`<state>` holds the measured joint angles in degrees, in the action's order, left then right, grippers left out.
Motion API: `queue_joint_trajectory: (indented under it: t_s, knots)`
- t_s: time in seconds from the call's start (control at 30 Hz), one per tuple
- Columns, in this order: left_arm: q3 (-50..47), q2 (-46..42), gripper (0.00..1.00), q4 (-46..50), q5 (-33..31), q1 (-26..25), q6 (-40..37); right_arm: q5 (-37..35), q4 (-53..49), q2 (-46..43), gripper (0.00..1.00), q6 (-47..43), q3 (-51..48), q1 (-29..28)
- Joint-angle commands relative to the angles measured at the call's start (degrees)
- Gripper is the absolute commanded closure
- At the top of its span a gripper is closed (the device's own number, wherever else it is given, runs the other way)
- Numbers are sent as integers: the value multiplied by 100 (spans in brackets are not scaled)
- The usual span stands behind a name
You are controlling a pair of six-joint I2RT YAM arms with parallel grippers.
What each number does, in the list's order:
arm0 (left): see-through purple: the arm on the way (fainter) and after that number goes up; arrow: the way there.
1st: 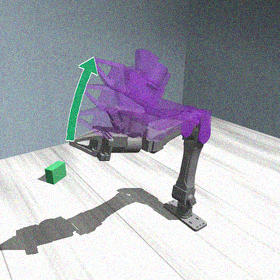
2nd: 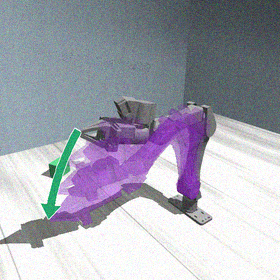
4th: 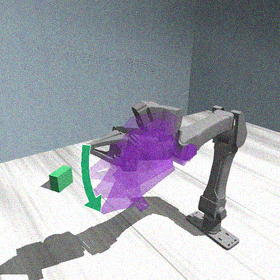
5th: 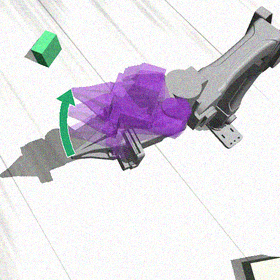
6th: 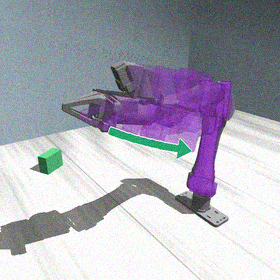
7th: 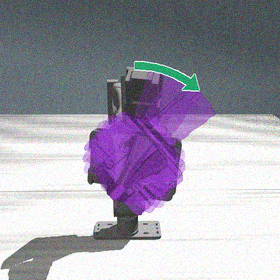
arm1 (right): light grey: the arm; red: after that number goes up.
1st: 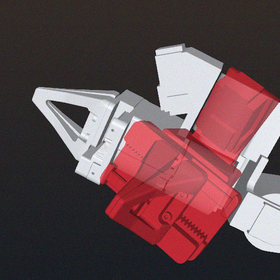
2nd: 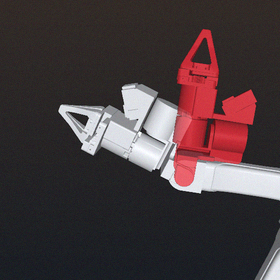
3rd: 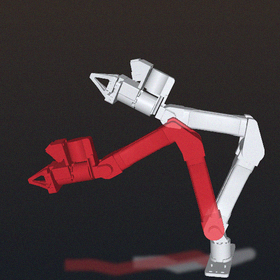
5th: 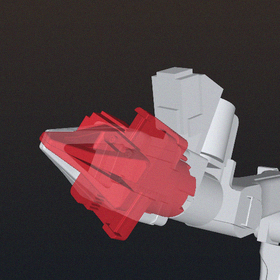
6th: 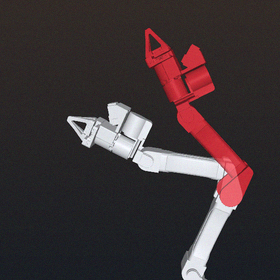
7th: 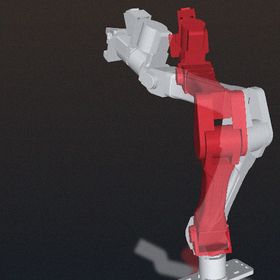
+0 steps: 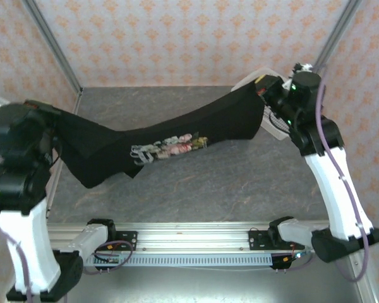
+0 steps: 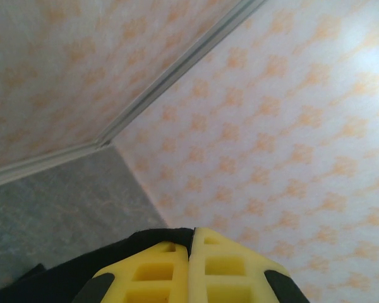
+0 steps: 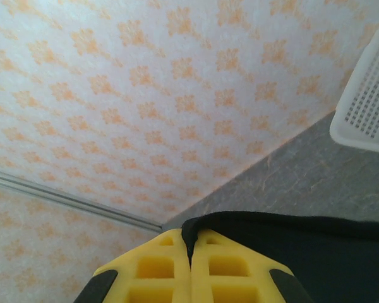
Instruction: Fold and stack the t-shirts
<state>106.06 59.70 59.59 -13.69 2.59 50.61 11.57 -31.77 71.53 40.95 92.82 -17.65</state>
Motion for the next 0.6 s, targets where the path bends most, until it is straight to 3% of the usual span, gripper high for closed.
queue_joint_trajectory:
  t_s: [0.0, 0.13, 0.3, 0.57]
  knots:
    - [-267, 833, 100, -242, 324, 24, 157, 604, 415, 1038, 100, 297, 53, 77]
    - [9, 1922, 100, -663, 998, 346, -101, 1145, 992, 2229, 100, 431, 550, 164]
    - [1083, 3183, 100, -1101, 1914, 727, -212, 1497, 974, 3699, 100, 216, 2288, 358]
    - [5648, 4397, 100, -999, 1868, 821, -822, 1487, 539, 5110, 100, 577, 6491, 983]
